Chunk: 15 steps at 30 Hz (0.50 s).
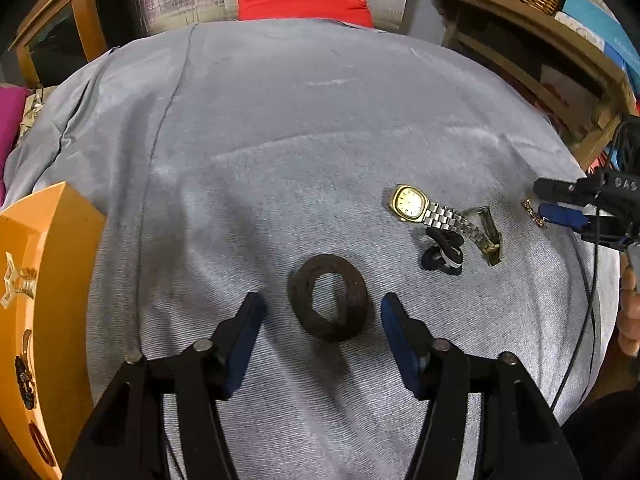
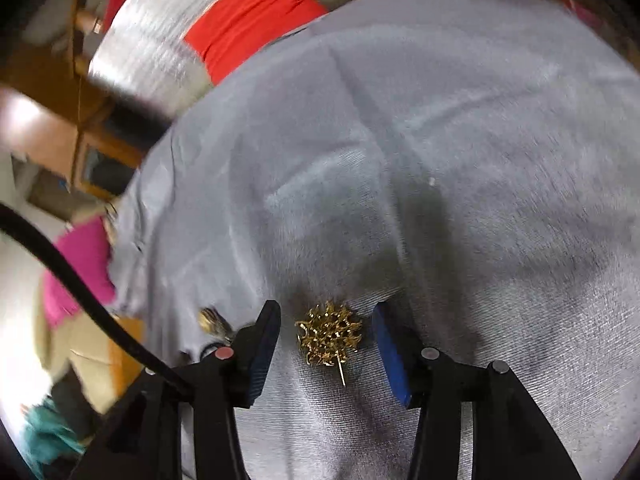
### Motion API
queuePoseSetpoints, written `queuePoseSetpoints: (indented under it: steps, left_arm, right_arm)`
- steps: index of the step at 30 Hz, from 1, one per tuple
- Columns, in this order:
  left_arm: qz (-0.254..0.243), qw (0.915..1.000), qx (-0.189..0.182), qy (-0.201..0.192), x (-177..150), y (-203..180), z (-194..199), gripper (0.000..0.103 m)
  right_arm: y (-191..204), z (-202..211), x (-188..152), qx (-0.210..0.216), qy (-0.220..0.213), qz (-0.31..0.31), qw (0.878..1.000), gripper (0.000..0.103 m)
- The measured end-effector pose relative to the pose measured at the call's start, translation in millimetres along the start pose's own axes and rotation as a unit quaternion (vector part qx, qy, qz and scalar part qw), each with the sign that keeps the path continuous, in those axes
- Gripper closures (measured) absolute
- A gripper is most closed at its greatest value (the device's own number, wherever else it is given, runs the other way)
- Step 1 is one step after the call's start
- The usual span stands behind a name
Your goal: Organize jewelry
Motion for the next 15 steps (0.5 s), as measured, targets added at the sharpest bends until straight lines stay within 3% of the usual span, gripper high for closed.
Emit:
queuePoseSetpoints:
  steps: [3,13,15]
  left_arm:
    - [0.007,1.0000,-0.005,0.004,-1,1,-3,0.038]
    - [0.016,0.9998,-0.015,-0.003,-1,1,-7,0.038]
    - [0.014,0.9998,-0.012,-0.007,0,1,-7,0.042]
  right_arm:
    - [-2,2,0,0.006,0.002,-0.001,1.000,0.051]
    - [18,-13,-6,-0.076,-0.008,0.091,0.993,0.047]
    - [21,-14,-10,-0.093,-0.014,0.117,0.989,0.046]
Point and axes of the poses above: each gripper's, at about its wrist camera, not at the fingertips, and z roughly against the way its jaws point, y to its left, x to its top, the point moved 10 cm from there along -z, roughly the way its jaws point, and after that the axes turned 4 degrees about -x, right-handed, at the moved point
